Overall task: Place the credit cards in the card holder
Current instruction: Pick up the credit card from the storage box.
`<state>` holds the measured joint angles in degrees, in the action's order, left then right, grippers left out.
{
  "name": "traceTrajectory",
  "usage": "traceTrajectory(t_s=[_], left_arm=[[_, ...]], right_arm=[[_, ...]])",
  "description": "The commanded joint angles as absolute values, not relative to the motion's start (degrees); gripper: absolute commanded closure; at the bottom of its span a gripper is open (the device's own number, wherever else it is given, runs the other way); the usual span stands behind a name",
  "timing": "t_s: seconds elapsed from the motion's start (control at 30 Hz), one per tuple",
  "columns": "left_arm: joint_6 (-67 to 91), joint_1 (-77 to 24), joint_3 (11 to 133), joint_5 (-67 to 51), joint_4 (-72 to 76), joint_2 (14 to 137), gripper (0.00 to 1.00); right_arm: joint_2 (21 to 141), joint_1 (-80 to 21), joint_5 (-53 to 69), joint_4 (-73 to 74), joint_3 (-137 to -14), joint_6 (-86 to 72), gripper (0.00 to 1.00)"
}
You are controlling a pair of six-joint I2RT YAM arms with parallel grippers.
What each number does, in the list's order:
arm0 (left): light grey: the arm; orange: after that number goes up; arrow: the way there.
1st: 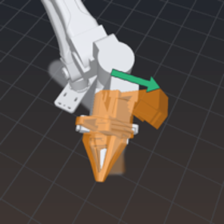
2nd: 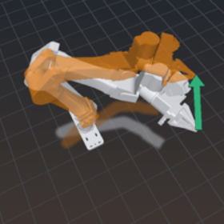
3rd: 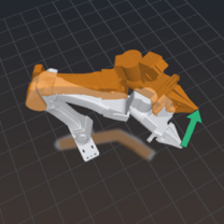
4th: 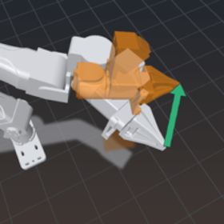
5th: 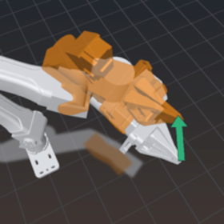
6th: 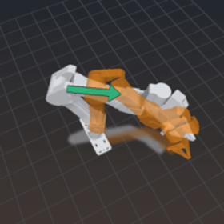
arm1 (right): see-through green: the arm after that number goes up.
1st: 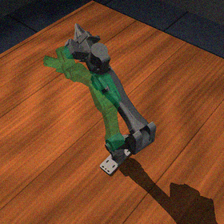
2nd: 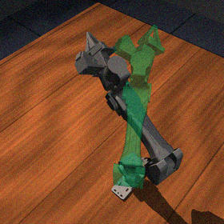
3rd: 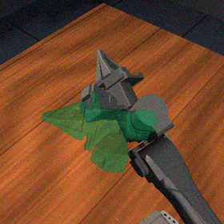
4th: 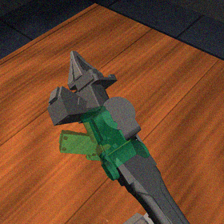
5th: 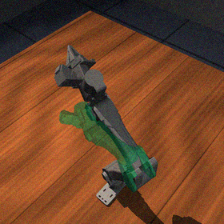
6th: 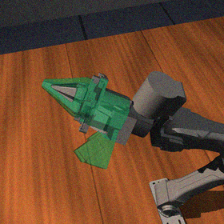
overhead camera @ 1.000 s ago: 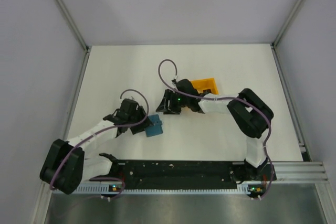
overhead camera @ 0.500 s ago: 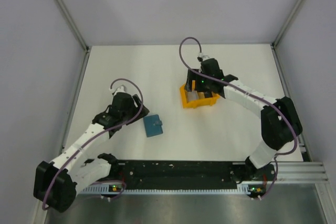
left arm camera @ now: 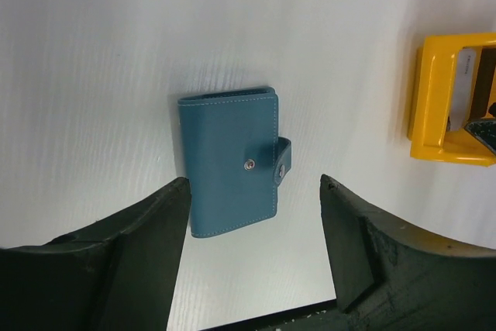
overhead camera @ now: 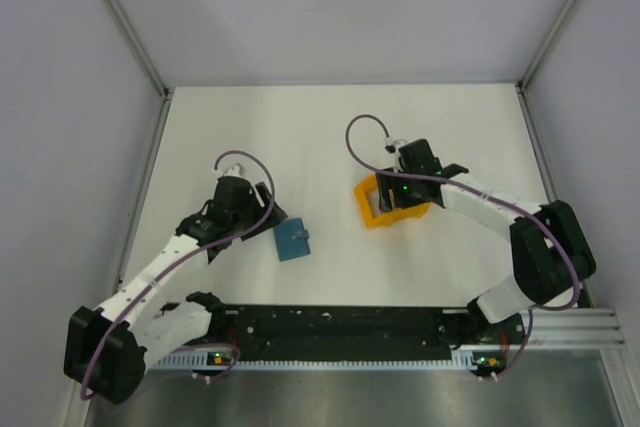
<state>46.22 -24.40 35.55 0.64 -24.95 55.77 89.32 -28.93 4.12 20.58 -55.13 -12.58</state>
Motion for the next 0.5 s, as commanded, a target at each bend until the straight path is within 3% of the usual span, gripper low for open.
traceTrajectory(t_s=[0.0,0.2,0.4,0.47], left_arm=[[45.1,-24.5,36.8,-2.0,-23.8,55.7,0.29],[44.4,-24.5,36.4,-3.6,-23.6,56.1,0.29],[43.0,-25.0,36.9,-5.5,-21.5,55.8,0.29],[43.7,-26.2,37.3,-5.3,-19.6,56.3,0.28]], right_arm=[[82.4,-24.4,3.7,22.5,-53.1,-6.0,0.32],[83.2,-17.7,1.1,24.3,-55.6,-4.3,0.33],[82.9,-15.8,16.2,22.1,-54.8,-9.4,0.31],[83.6,-17.7,15.7,20.4,-54.4,-11.5,0.32]])
